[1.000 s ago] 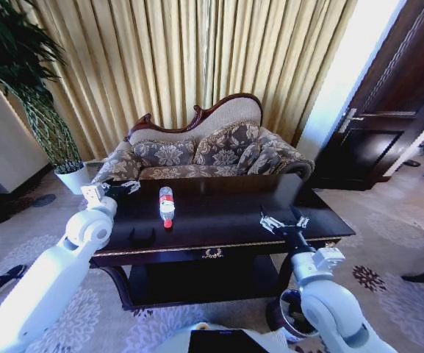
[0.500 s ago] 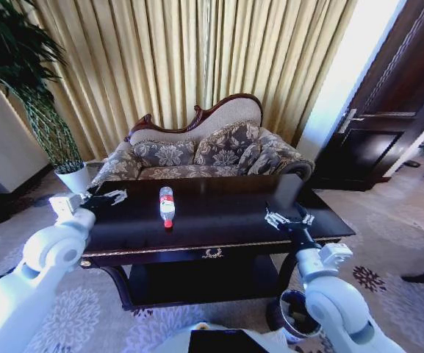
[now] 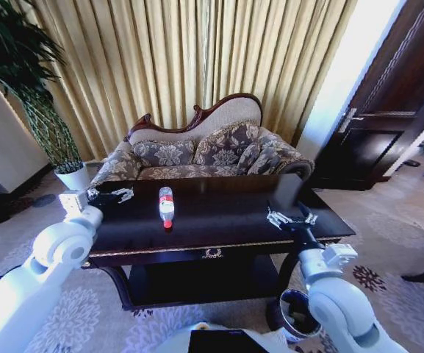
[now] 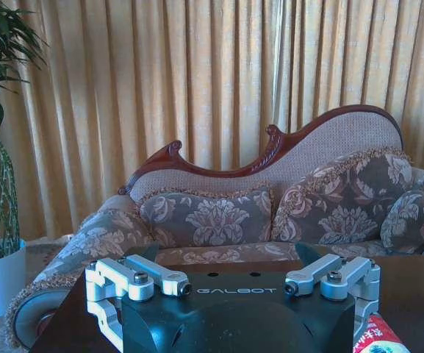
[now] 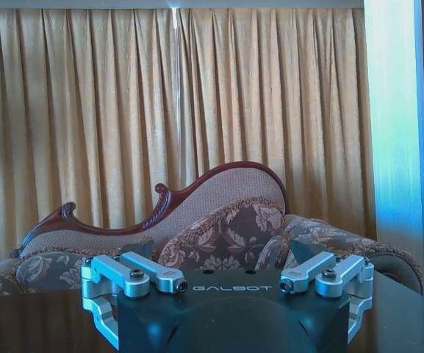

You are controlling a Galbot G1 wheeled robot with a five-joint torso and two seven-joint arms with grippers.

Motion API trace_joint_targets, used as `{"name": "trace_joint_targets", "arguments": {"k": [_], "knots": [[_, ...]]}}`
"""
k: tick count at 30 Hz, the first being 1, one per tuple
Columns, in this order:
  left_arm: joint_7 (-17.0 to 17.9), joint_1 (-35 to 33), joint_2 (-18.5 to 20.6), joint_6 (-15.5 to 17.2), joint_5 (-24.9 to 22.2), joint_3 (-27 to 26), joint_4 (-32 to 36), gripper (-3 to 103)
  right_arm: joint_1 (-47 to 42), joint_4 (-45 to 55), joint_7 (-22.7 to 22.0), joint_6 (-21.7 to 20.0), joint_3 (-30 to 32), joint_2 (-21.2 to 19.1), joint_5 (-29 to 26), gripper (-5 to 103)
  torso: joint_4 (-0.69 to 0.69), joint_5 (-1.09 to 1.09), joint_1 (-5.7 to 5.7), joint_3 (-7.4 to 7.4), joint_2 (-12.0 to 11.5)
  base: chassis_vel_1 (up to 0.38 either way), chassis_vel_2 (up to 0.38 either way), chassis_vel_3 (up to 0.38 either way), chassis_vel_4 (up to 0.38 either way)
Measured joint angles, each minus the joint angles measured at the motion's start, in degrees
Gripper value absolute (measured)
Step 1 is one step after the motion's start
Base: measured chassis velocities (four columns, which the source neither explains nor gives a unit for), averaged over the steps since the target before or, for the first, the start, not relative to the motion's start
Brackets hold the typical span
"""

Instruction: Move to the front of the table and place the trash on the table into the trash bin.

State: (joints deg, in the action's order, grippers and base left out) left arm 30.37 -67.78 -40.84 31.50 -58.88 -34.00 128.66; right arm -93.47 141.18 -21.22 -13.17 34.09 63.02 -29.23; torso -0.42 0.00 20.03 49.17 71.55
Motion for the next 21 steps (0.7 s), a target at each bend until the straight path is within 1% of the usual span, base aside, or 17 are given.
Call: {"name": "trace_joint_targets", "arguments": {"k": [21], "knots": [[0.1, -0.1, 0.0, 0.0, 0.0, 0.0, 0.0, 100, 0.0, 0.0, 0.0, 0.0, 0.0, 0.0, 0.0, 100, 0.00, 0.00, 0.00, 0.00, 0.0, 0.000, 0.000, 0.000, 0.000]]}}
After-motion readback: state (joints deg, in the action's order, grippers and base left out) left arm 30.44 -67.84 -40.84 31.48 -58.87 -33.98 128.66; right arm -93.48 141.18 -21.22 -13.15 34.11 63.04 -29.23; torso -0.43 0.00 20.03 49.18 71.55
